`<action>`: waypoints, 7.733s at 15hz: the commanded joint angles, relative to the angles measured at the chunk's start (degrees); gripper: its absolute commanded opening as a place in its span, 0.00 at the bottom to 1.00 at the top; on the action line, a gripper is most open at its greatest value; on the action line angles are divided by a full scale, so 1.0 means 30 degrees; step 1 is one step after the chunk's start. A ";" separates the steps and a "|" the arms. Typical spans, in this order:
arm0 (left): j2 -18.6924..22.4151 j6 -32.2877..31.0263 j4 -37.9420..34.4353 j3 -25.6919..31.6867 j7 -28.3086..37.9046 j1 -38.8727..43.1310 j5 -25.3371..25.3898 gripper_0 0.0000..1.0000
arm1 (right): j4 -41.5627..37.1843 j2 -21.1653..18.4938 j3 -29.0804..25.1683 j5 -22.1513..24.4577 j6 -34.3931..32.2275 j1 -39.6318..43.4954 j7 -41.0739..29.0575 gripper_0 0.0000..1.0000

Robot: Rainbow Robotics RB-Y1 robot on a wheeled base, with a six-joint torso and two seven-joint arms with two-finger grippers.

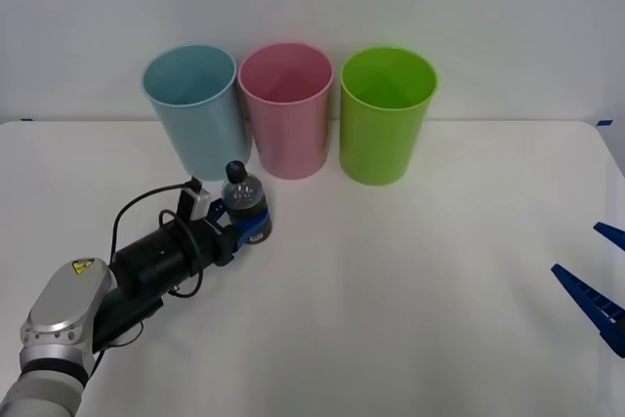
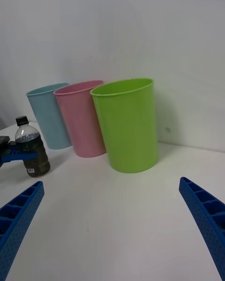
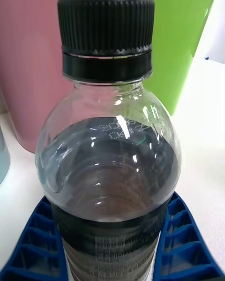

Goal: Grasp the object on the table and drop it into the matching bin: aluminum can to the light blue bin, PET bottle to the pink bin.

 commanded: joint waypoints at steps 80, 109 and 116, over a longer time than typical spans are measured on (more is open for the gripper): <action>0.5101 0.2634 -0.0326 -0.2907 0.4980 -0.8673 0.6436 1.00 | 0.0000 0.0000 0.0000 -0.0001 0.0000 0.0000 0.0000 1.00; 0.8910 -0.3870 -0.9086 0.4007 0.0439 1.0106 0.7110 1.00 | 0.0000 0.0000 0.0000 -0.0001 0.0000 0.0000 0.0000 1.00; 0.8910 -0.3782 -1.0434 0.6527 0.0674 1.3417 0.7168 1.00 | 0.0000 0.0000 0.0000 -0.0001 0.0000 0.0000 0.0000 1.00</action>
